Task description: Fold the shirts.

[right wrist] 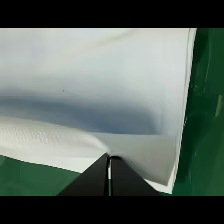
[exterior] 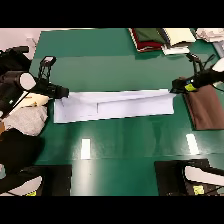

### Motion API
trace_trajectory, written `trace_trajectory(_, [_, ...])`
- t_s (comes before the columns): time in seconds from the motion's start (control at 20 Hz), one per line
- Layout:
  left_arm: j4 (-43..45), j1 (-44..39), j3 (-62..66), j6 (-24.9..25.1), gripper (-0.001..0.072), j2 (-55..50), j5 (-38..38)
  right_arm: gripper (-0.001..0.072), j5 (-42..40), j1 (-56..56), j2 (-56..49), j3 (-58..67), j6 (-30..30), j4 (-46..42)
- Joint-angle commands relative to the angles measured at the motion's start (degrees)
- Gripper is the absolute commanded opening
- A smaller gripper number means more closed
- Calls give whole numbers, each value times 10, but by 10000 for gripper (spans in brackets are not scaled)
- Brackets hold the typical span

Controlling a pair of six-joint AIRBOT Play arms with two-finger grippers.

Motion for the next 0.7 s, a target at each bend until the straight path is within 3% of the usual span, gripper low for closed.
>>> trace_trajectory(0.0, [7,13,15,3,35,-41,45,12,-1,9,-81,64,5,8])
trace_trajectory(0.05, [5,13,15,2,286,-42,48,25,-2,8,-95,76,5,16])
trace_trajectory(0.1, [-1,13,16,0,512,-42,49,181,-3,4,-105,88,5,16])
trace_trajectory(0.15, [-2,13,19,-4,517,-42,44,346,-3,3,-112,100,4,15])
trace_trajectory(0.2, [-2,13,25,-3,517,-41,35,358,-1,-3,-114,107,-6,16])
trace_trajectory(0.25, [-4,13,33,-4,500,-40,20,376,6,-10,-111,108,-23,16])
trace_trajectory(0.35, [-28,12,41,-2,200,-39,-14,395,19,-34,-99,80,-53,16])
trace_trajectory(0.4, [-36,12,41,-1,66,-40,-21,446,21,-53,-93,57,-61,16])
trace_trajectory(0.45, [-49,12,40,-1,23,-40,-22,466,25,-75,-92,32,-72,23])
trace_trajectory(0.55, [-93,10,40,-1,23,-42,-14,542,28,-129,-101,-16,-103,76])
trace_trajectory(0.65, [-115,-10,40,-1,23,-44,7,542,28,-169,-128,-48,-121,127])
